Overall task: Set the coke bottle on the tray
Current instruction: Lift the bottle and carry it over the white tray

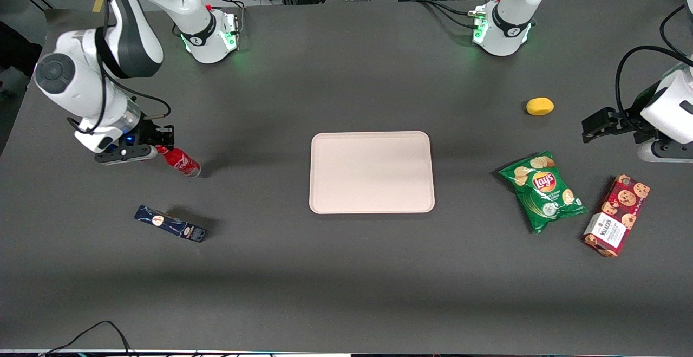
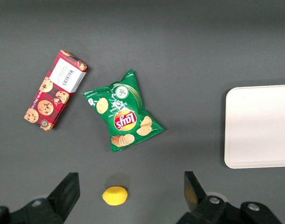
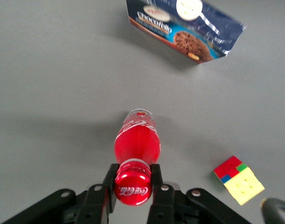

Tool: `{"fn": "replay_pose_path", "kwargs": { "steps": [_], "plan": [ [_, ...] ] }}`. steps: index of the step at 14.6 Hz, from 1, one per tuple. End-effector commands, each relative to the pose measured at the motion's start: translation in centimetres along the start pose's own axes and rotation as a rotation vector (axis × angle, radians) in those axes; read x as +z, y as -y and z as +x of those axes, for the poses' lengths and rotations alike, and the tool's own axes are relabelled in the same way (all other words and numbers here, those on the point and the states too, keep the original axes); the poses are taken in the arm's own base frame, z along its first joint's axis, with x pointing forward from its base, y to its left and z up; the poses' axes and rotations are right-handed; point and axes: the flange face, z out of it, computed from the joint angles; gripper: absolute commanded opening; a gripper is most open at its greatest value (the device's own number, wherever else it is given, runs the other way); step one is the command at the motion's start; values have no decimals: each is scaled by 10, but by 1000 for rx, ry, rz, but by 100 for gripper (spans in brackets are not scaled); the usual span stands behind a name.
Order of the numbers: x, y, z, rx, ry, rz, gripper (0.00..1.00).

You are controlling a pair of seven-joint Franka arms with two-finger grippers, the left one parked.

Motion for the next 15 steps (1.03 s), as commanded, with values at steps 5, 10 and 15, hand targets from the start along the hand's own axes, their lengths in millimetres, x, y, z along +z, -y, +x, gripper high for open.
{"fn": "replay_pose_path", "kwargs": {
  "steps": [5, 10, 15],
  "plan": [
    [-144, 72, 31, -16, -8, -30, 0],
    [-180, 147, 43, 25, -29, 30, 0],
    [-180, 244, 64, 69, -3, 59, 0]
  ]
}}
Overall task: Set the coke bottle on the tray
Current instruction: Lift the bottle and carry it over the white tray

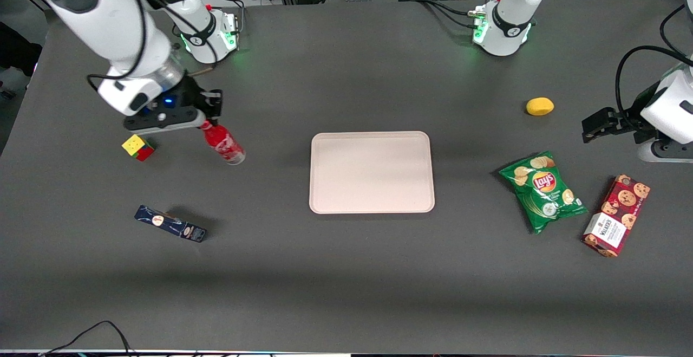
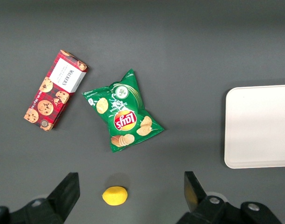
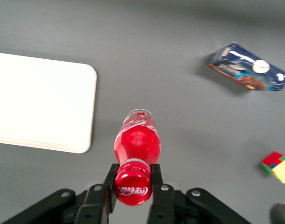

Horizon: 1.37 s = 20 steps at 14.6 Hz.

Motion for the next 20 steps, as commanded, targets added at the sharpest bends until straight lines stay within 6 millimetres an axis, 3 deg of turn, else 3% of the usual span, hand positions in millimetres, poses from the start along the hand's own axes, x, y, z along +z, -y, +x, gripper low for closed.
{"fn": "replay_pose_path", "kwargs": {
  "steps": [1, 5, 8, 11, 13, 20],
  "plan": [
    [7, 71, 26, 56, 45, 44, 0],
    [50, 152, 45, 150, 109, 78, 0],
    [104, 211, 40, 176, 146, 45, 0],
    [149, 234, 44, 219, 121, 34, 0],
    [175, 238, 47, 210, 123, 11, 0],
    [203, 225, 54, 194, 97, -46, 0]
  ]
}}
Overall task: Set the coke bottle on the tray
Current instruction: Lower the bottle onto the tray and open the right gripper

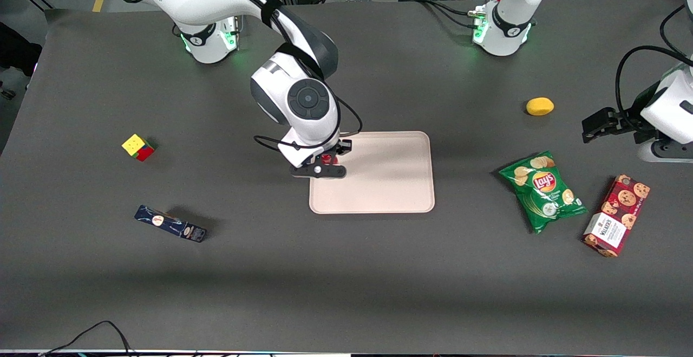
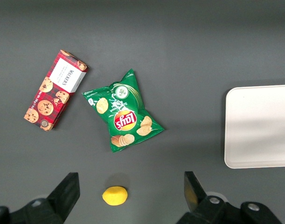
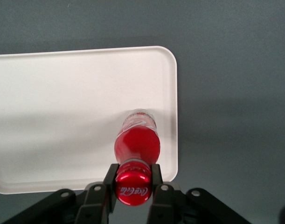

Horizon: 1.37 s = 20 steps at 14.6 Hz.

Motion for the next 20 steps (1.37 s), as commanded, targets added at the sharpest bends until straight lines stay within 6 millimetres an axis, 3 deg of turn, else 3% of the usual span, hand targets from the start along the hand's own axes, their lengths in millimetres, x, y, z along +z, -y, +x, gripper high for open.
{"fn": "replay_pose_path", "kwargs": {
  "steps": [1, 4, 5, 6, 7, 8, 9, 11, 13, 14, 17, 20],
  "plan": [
    [8, 2, 5, 7, -38, -9, 0],
    [16, -2, 8, 12, -38, -8, 0],
    [17, -2, 9, 12, -38, -7, 4],
    [18, -3, 9, 15, -37, -8, 13],
    [19, -3, 10, 16, -37, -8, 26],
    [19, -4, 11, 18, -38, -8, 46],
    [19, -3, 10, 21, -36, -7, 83],
    [19, -3, 10, 23, -37, -8, 100],
    [17, -6, 13, 31, -33, -2, 100],
    [7, -16, 20, 49, -39, 12, 100],
    [-50, -67, 35, 63, -36, 57, 100],
    [-86, -141, 30, -3, -93, 34, 100]
  ]
}}
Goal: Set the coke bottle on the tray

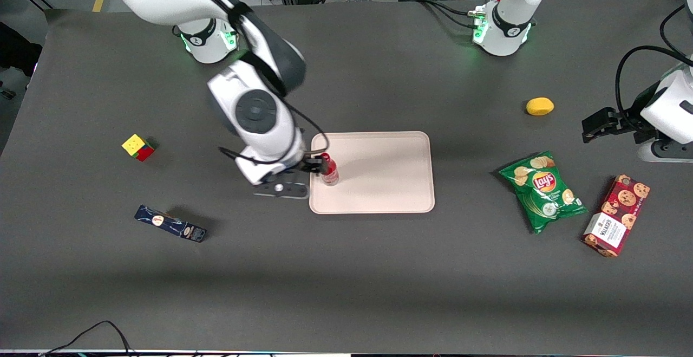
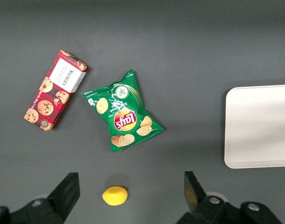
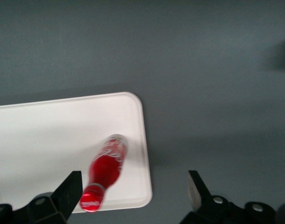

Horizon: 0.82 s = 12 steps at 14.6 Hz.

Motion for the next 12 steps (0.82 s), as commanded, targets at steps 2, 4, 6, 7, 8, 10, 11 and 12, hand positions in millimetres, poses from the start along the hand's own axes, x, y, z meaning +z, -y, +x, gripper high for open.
{"fn": "replay_pose_path", "kwargs": {
  "steps": [2, 4, 6, 7, 8, 10, 11, 12],
  "plan": [
    [-56, -118, -14, -76, -46, -4, 100],
    [-73, -181, -14, -52, -77, 17, 100],
    [-86, -238, -25, -47, -97, 60, 100],
    [-91, -261, -34, -39, -102, 76, 100],
    [-98, -278, -43, -20, -113, 84, 100],
    [-118, -325, -56, -26, -150, 101, 100],
    [-126, -354, -60, -64, -163, 111, 100],
    [-132, -378, -65, -87, -169, 119, 100]
  ]
}}
